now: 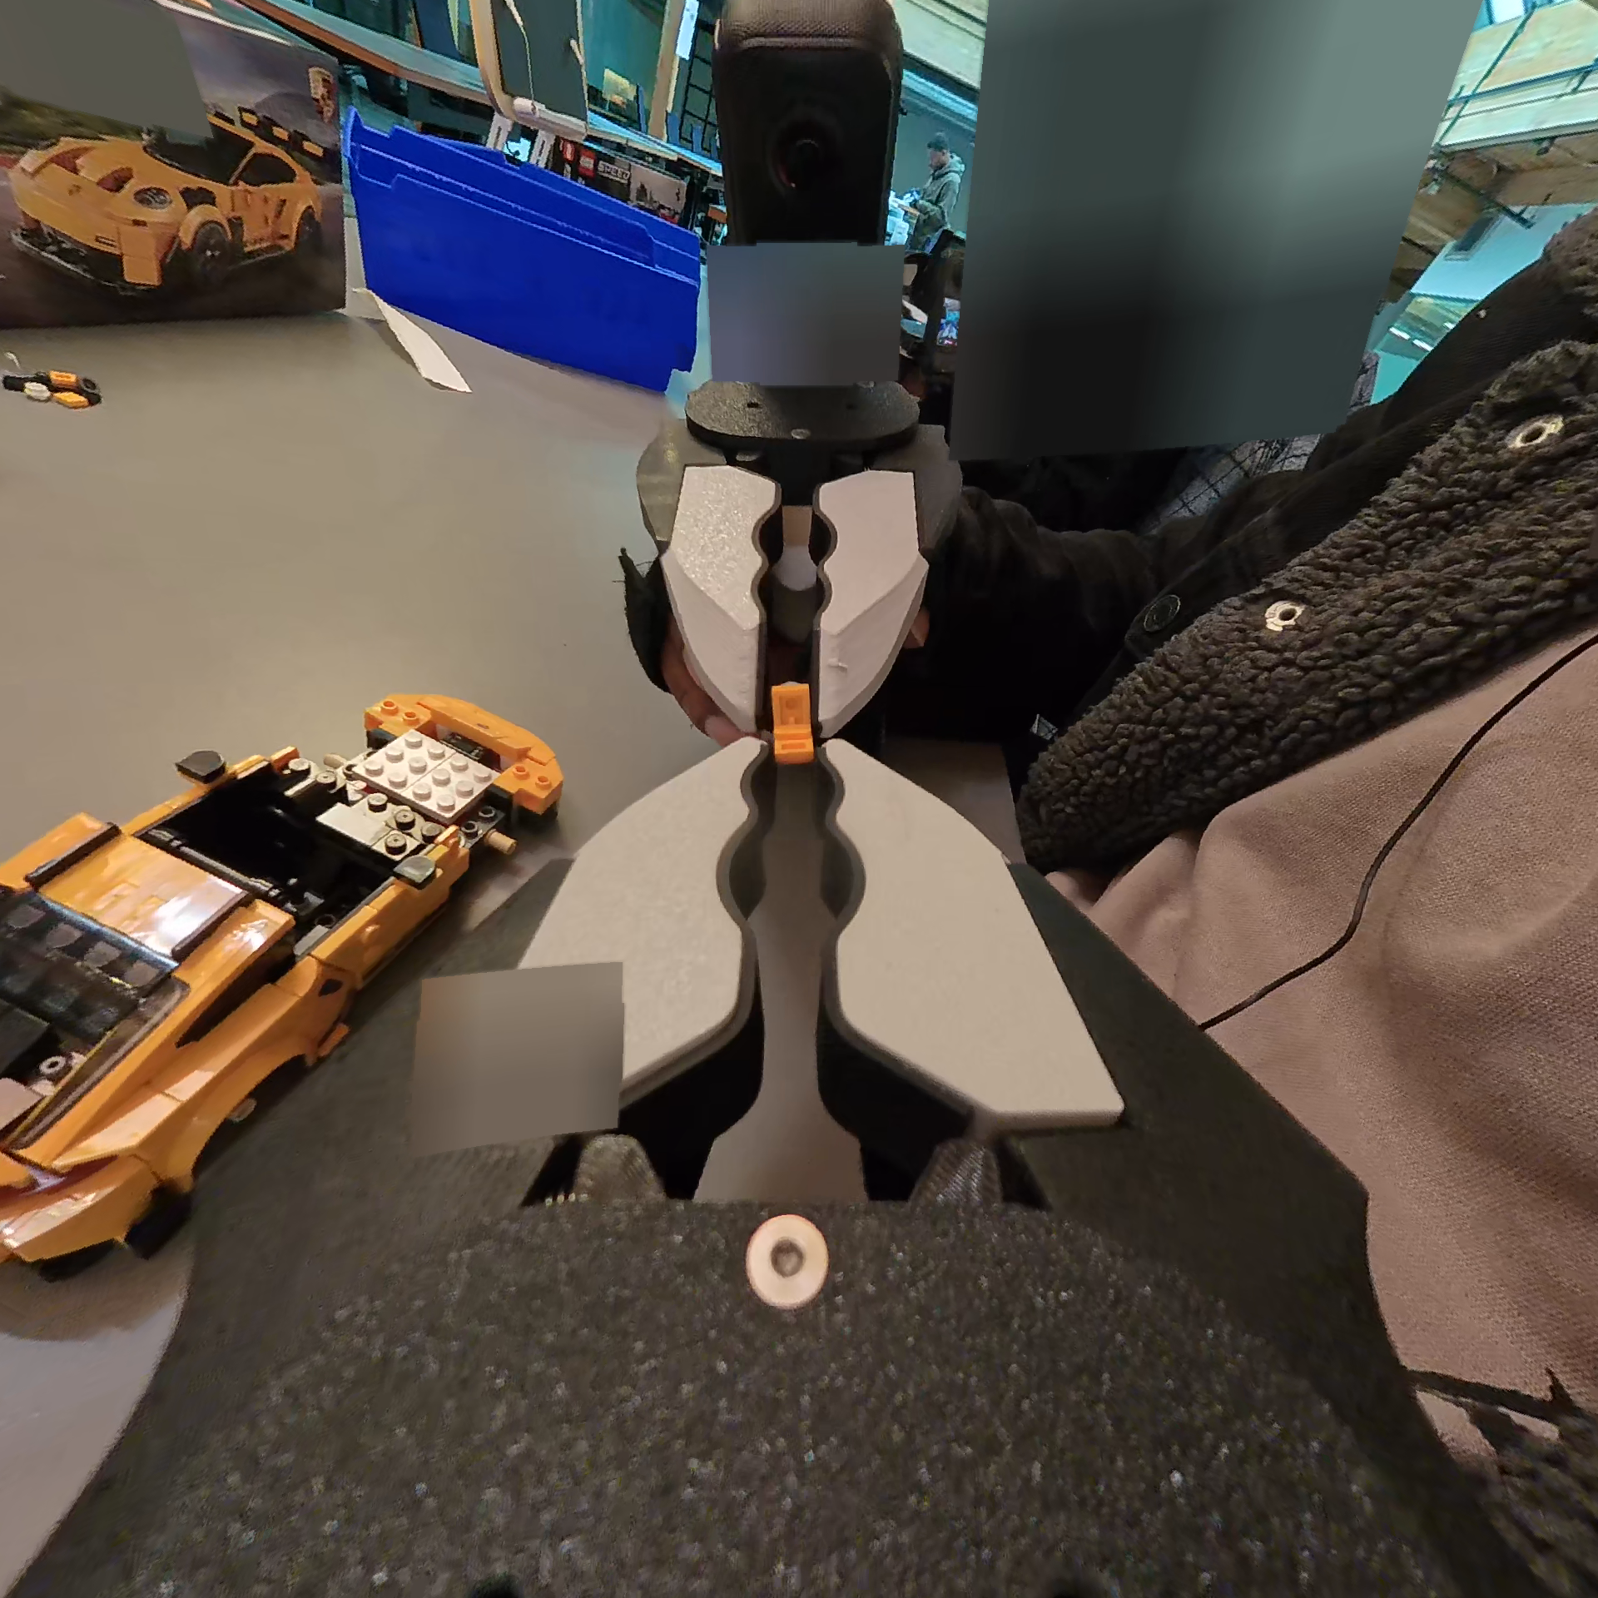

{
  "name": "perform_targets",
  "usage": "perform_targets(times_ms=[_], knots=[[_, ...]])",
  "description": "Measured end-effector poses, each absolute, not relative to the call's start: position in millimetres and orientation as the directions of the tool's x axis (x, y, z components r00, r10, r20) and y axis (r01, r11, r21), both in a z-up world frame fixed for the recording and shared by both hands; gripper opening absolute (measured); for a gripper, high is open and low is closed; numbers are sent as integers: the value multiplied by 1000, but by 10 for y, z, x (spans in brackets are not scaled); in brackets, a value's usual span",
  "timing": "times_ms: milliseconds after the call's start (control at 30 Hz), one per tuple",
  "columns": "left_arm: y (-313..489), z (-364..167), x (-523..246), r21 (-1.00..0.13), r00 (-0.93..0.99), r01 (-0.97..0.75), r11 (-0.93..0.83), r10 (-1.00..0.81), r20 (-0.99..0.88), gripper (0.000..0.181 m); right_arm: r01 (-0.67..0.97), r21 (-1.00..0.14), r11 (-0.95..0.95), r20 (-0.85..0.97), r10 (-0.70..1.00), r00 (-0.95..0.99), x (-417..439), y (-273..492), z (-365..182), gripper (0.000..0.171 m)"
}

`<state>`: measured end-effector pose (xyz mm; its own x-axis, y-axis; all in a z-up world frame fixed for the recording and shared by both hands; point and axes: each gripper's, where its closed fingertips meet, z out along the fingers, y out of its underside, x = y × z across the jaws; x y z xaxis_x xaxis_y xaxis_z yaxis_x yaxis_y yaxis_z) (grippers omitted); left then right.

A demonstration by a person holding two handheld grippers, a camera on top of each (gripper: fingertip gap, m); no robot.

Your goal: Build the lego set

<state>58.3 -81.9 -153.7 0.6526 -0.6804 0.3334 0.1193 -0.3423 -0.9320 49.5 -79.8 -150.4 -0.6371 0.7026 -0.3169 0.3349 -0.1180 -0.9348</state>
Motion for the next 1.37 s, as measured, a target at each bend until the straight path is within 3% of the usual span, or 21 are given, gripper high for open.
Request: perform_targets(times_ms=[467, 1033, 1367], knots=[[-812, -1409, 501, -911, 614, 238, -338, -674, 411, 8, 311, -936, -166, -332, 712, -619, 473, -726, -1447, 10], [-820, -1457, 560, -924, 627, 186, -334, -683, 374, 7, 297, -939, -170, -329, 688, -647, 507, -783, -1415, 7], [-834, -1394, 594, -961, 667, 128, -243, -697, 265, 8, 200, -971, -131, -234, 690, -685, 552, -803, -1363, 7]])
